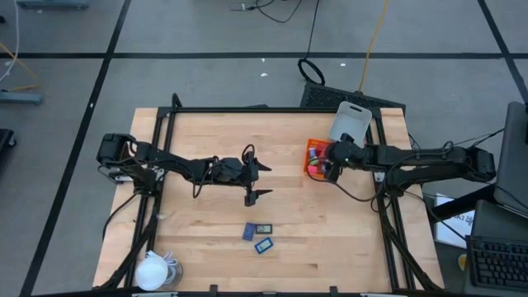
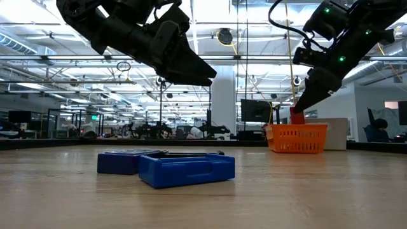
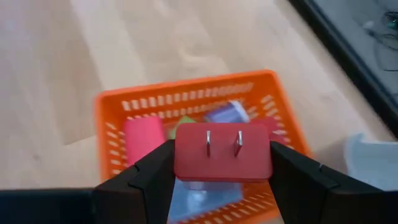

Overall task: Pick & Place Office items
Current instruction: Put the red charger adapter into the orange bin

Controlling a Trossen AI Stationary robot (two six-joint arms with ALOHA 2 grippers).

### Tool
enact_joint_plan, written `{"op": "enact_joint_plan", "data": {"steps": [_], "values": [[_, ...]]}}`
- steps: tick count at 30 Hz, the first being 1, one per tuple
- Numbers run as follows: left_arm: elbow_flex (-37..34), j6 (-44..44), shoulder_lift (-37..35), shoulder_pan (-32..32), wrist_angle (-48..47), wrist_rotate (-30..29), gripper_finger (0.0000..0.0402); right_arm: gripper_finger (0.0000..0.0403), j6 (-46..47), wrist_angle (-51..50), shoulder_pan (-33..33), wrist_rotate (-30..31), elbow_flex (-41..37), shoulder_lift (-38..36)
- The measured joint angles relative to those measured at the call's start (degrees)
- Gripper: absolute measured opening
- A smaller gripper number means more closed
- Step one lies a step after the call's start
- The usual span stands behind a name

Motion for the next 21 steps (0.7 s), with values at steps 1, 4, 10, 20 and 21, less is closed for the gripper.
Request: {"op": "enact_joint_plan", "data": {"steps": [1, 4, 10, 20, 21], "values": [[0.0, 0.0, 0.0, 0.0, 0.01, 0.0, 0.0359, 0.021, -0.03, 0.69, -0.01, -1.25, -0.04, 0.04], [0.0, 0.0, 0.0, 0.0, 0.01, 0.0, 0.0362, 0.021, -0.79, 1.99, 0.01, -3.95, -0.07, 0.08], [0.0, 0.0, 0.0, 0.0, 0.0, 0.0, 0.0358, 0.021, -1.09, 5.48, 0.01, -4.76, -2.23, 0.04], [0.0, 0.0, 0.0, 0.0, 0.0, 0.0, 0.036, 0.021, -3.49, 9.07, -0.06, -5.76, -5.18, -0.07], [0.0, 0.0, 0.0, 0.0, 0.02, 0.0, 0.0361, 0.021, -3.31, 8.86, -0.06, -5.76, -5.18, -0.07]]}}
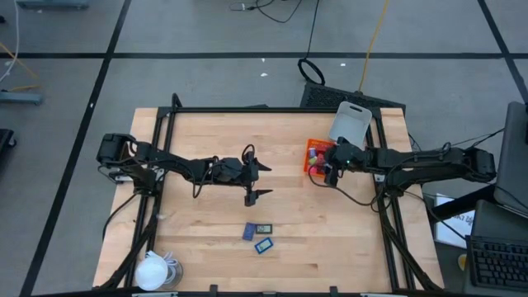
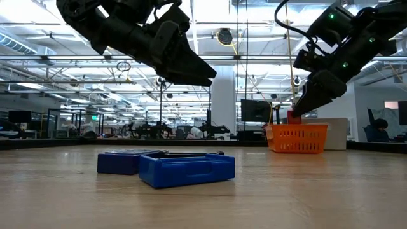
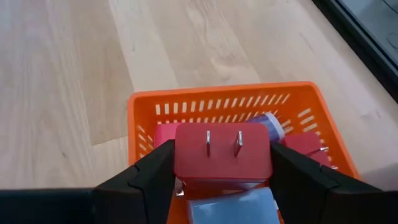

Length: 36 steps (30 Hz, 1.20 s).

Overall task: Pick & Place Office items
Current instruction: Put the red charger adapter into the orange bin

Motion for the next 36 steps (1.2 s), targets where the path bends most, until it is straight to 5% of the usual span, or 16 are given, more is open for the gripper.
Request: {"op": "enact_joint_plan", "data": {"steps": [13, 23, 36], "values": [[0.0, 0.0, 0.0, 0.0, -0.04, 0.0, 0.0354, 0.021, 3.93, -5.27, -1.87, -0.67, 0.11, -0.07], [0.0, 0.0, 0.0, 0.0, -0.04, 0.0, 0.0362, 0.021, 1.23, -5.28, -1.84, -9.12, 0.07, -0.04], [0.0, 0.0, 0.0, 0.0, -0.04, 0.0, 0.0364, 0.021, -0.45, -6.84, -1.81, -9.03, 0.0, -0.02]]}}
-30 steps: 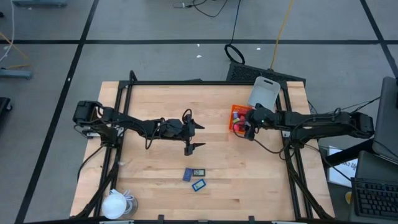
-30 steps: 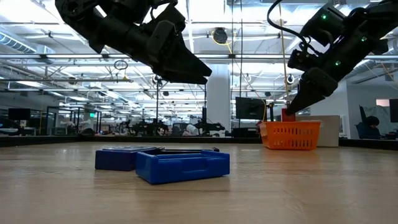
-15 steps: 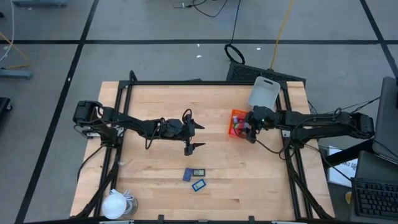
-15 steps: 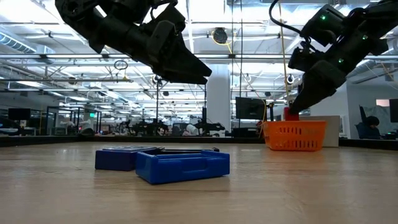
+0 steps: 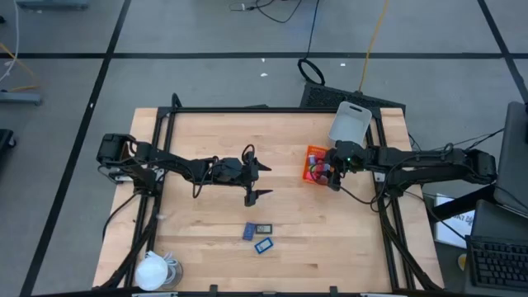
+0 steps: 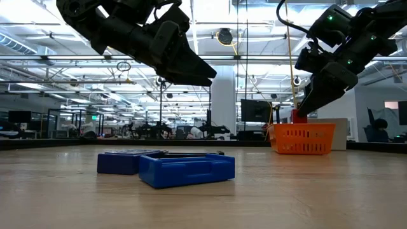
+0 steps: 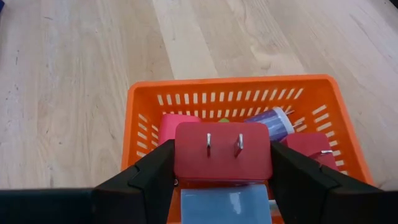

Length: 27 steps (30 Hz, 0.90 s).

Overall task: Pick & Place Office items
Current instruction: Put the red charger adapter into the orange bin

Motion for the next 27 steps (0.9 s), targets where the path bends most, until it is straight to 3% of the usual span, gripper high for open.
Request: {"op": "enact_joint_plan", "data": {"steps": [6, 12, 27], "values": [[0.0, 0.0, 0.0, 0.0, 0.0, 0.0, 0.0365, 0.021, -0.15, -0.8, 0.0, 0.25, -0.03, 0.0], [0.0, 0.0, 0.0, 0.0, 0.0, 0.0, 0.0365, 0.021, -0.45, -4.57, 0.06, 4.24, -0.17, 0.13], [-0.02, 0.0, 0.0, 0.0, 0.0, 0.0, 0.0365, 0.0215, -0.15, -4.24, 0.04, 4.39, -0.31, 0.17]]}}
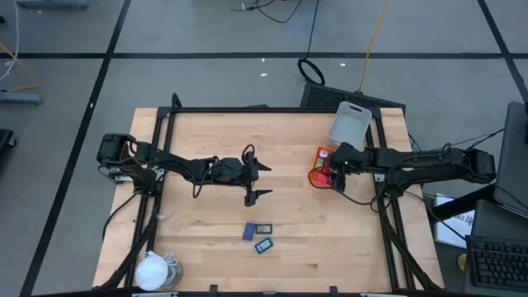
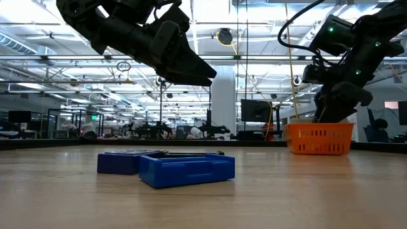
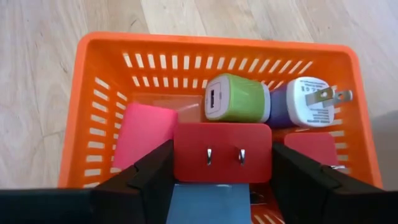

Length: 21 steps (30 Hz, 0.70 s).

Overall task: Pick & Place Office items
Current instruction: Put the red charger adapter into the orange bin, then adjust the orange bin

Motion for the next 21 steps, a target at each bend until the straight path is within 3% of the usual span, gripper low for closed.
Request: {"op": "enact_joint_plan", "data": {"steps": [11, 21], "values": [[0.01, 0.0, 0.0, 0.0, 0.0, 0.0, 0.0365, 0.0256, -0.02, 1.46, 0.0, 0.11, 0.05, -0.04], [0.01, 0.0, 0.0, 0.0, -0.03, 0.0, 0.0365, 0.0255, -0.01, 6.92, -0.01, 0.13, 0.17, -2.42]]}}
